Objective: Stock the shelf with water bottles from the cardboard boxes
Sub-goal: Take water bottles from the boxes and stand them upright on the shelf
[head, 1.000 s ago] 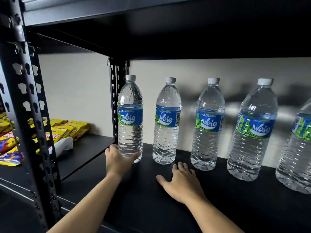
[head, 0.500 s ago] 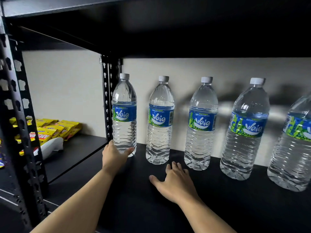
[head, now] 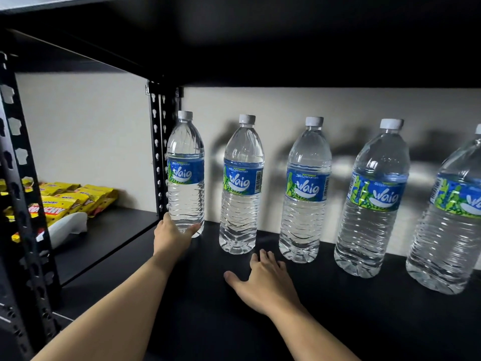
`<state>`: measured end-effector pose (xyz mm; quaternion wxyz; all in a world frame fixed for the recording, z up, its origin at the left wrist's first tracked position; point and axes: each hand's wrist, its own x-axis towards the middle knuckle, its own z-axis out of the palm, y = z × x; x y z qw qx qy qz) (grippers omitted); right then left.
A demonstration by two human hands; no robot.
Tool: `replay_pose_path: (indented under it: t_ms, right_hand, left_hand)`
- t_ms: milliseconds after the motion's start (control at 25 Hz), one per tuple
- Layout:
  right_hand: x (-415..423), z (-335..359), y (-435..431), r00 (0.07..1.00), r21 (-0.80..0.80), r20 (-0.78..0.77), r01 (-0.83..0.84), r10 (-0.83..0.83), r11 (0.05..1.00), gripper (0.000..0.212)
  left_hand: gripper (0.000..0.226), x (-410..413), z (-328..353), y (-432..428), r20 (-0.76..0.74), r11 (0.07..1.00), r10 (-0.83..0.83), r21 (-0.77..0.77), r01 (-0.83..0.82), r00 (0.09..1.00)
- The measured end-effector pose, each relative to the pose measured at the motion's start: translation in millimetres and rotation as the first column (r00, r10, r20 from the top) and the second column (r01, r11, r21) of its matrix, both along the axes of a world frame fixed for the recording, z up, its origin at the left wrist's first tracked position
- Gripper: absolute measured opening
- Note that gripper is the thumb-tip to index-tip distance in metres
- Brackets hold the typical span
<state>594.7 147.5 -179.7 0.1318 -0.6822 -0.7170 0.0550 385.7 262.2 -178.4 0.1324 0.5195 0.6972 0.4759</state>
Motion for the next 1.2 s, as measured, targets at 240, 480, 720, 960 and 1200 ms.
replay_pose_path:
  t_ms: [240,480,720,960,1200]
  right_hand:
    - [-0.9,1.3,-1.2,1.000,0.000,-0.009,-0.003,0.003,1.000,0.095]
    - [-1.7,2.4,-2.7,1.000,0.000,-0.030,0.004,-0.004,1.000,0.094]
    - [-2.2,7.3,-6.1,0.982,0.040,-0.185,0.053,-0.045,0.998,0.095]
    - [-22.7,12.8,34.7,0.855,-0.020,-0.452,0.277,-0.256,0.961,0.081]
    - [-33.9,0.4,60.4,0.825,0.073,-0.484,0.369,-0.291,0.926,0.079]
  left_hand:
    - [0.073,6.5,-0.9,-1.6,-0.034,1.000,-0.010,-0.019,0.009,0.999]
    - [0.071,5.2,-1.0,-2.9,-0.036,1.000,-0.021,-0.015,0.021,0.999]
    - [0.073,4.2,-1.8,-6.8,-0.015,0.999,-0.034,0.009,0.034,0.999]
    - [0.065,2.4,-2.0,-7.2,0.009,0.999,-0.030,0.034,0.030,1.000]
    - [0.063,2.0,-2.4,-6.4,0.035,0.998,-0.024,0.051,0.023,0.999]
